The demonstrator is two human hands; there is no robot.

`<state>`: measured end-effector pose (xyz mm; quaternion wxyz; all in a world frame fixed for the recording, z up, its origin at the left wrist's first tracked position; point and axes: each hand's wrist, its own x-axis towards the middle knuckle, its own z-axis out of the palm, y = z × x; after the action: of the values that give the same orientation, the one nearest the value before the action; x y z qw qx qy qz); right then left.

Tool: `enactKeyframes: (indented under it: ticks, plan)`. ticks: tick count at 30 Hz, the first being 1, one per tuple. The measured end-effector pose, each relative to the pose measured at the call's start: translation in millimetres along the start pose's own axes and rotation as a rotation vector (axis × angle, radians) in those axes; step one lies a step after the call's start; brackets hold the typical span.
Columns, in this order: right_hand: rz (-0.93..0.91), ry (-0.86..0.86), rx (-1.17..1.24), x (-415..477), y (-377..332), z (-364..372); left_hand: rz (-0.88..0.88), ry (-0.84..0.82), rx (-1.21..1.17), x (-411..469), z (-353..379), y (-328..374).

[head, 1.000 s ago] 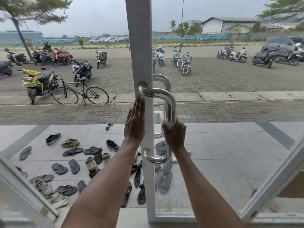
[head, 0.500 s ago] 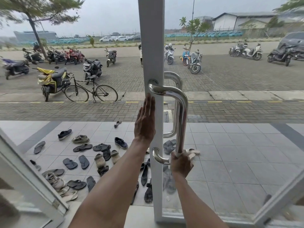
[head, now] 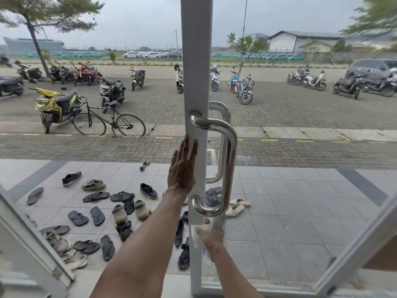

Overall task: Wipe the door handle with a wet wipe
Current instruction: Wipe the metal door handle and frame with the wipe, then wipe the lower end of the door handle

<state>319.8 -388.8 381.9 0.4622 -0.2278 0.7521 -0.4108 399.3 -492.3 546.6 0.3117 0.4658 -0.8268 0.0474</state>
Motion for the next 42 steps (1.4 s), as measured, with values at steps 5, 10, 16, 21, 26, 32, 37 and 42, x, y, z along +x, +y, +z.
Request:
enactKeyframes:
  ticks: [5,10,16,21,26,32,37,42]
  plan:
    - [0.050,-0.029,-0.004,-13,16,26,-0.168,-0.131,0.052,-43,12,-35]
    - [0.060,-0.084,-0.064,-21,19,68,-0.330,-0.324,0.093,-96,19,-86]
    - [0.024,-0.143,-0.110,-20,31,143,-0.618,-0.492,-0.006,-182,29,-158]
    - [0.046,-0.205,-0.173,-3,69,204,-0.834,-0.592,-0.154,-253,62,-209]
    - [0.061,-0.251,-0.292,29,139,252,-1.144,-0.534,-0.439,-338,126,-243]
    - [0.088,-0.333,-0.389,92,253,304,-1.525,-0.416,-0.789,-425,235,-268]
    - [0.117,-0.371,-0.461,149,351,334,-1.770,-0.336,-1.003,-496,334,-279]
    - [0.119,-0.407,-0.558,206,454,363,-1.898,-0.224,-1.059,-567,438,-301]
